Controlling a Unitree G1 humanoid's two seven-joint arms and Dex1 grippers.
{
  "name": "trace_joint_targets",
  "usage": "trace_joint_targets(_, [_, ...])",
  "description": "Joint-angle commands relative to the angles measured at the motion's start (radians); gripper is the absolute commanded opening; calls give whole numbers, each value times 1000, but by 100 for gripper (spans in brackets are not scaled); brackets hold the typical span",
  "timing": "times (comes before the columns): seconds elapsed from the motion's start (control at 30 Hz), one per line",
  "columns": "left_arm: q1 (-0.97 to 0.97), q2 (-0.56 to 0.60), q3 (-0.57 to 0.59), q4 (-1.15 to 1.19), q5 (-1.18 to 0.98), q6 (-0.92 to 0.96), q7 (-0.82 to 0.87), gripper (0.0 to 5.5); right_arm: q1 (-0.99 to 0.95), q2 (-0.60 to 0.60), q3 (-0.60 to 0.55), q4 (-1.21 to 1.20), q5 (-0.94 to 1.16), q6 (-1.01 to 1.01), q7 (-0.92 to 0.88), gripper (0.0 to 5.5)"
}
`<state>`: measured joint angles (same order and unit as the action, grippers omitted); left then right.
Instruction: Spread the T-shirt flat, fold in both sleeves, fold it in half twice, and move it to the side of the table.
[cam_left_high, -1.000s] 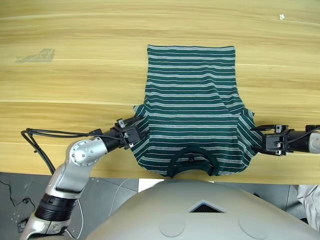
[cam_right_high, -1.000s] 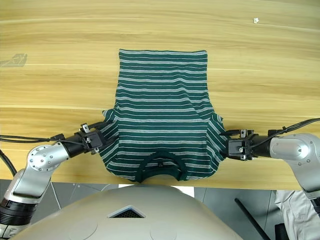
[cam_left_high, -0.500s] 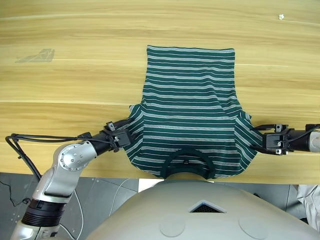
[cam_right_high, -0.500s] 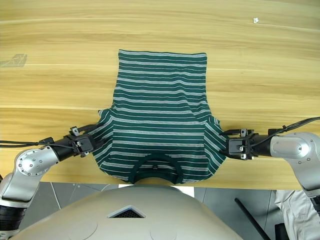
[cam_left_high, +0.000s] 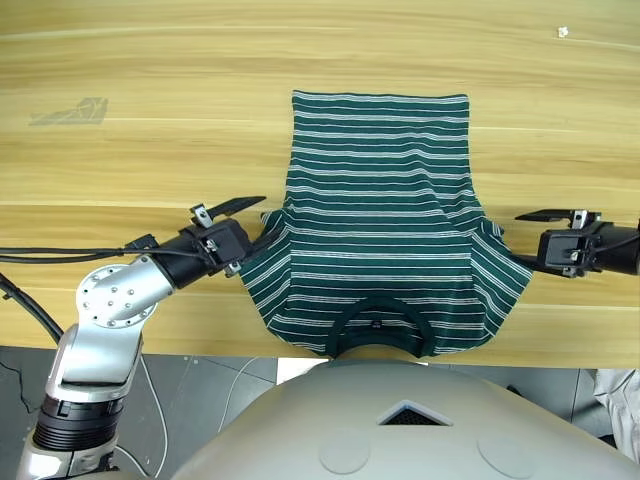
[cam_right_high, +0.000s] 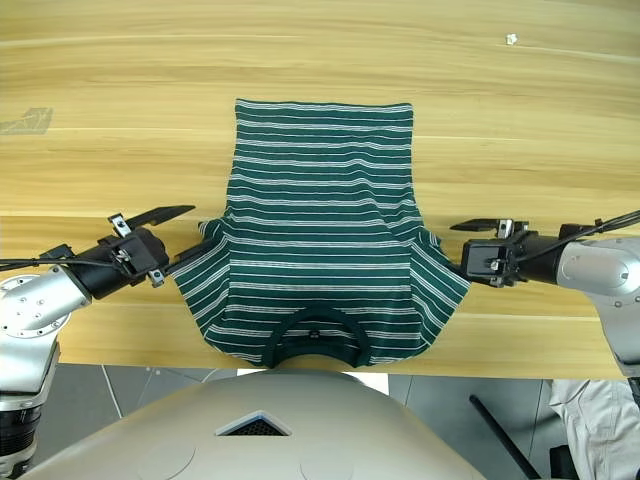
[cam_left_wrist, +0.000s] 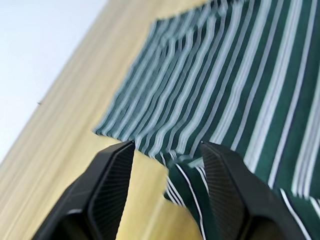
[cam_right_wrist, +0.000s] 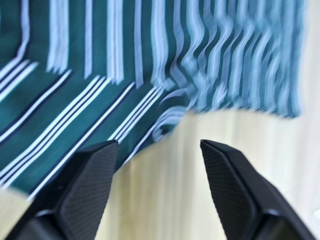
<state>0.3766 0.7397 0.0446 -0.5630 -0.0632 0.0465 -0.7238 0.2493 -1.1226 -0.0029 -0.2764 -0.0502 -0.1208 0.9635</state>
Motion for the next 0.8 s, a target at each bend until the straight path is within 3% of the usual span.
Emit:
trace_joint_targets(0.03, [-6,-53,36,1,-44,41,49,248,-29,77,-56,-40,95,12,-33,304])
trace_joint_targets(0.1, [13,-114,58,9,-58,58,108,248,-116,186,-61,-11,128,-2,-119,304])
trace_joint_targets(0.27, [98,-343,74,29,-119,88,302,248,-420,614,-66,331,95,-163,-547,304])
trace_joint_targets(0.4, [151,-464,90,57,-186,129,386,248,-489,815,-57,488,-43,-358,-845,304])
trace_joint_targets(0.5, [216,-501,151,45,-256,177,415,248,-512,880,-69,536,-85,-419,-960,304])
trace_joint_targets(0.8, [377,-613,229,17,-562,395,466,248,-502,894,-63,531,-156,-471,-1054,304])
